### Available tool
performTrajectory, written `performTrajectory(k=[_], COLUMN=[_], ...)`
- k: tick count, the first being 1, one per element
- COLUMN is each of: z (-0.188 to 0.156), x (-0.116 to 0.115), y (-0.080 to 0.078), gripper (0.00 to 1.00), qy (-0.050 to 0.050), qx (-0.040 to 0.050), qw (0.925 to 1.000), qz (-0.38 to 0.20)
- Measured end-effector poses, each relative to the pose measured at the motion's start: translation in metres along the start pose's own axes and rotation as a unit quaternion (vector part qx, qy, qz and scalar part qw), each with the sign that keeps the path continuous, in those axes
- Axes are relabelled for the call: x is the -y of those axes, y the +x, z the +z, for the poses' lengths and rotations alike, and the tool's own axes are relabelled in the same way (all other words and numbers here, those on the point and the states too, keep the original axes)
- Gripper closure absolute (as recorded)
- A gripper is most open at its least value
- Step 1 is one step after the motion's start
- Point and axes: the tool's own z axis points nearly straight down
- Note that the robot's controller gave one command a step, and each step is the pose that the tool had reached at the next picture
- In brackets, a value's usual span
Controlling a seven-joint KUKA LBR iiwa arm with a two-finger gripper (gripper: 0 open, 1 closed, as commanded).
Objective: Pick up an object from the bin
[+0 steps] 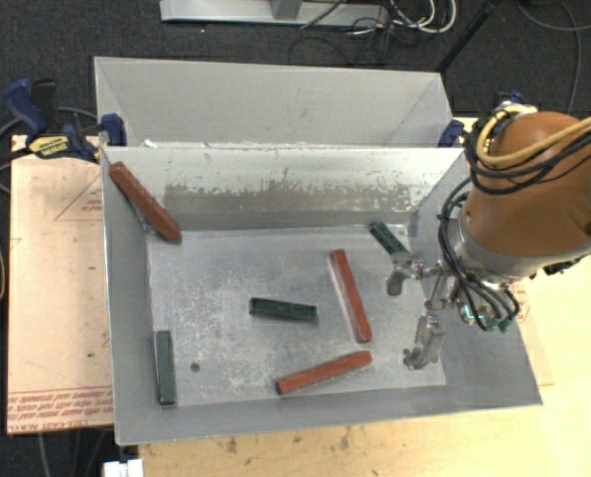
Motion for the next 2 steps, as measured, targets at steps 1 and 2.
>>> performTrajectory(k=[1, 2], z=[0.170, 0.138], x=[-0.054, -0.041], y=[-0.009, -0.024], gripper=[0.00, 0.00], qy=[0.000, 0.001], qx=[0.0111, 0.0063], qw=[0.9989, 0.9973], qz=[-0.046, -0.073])
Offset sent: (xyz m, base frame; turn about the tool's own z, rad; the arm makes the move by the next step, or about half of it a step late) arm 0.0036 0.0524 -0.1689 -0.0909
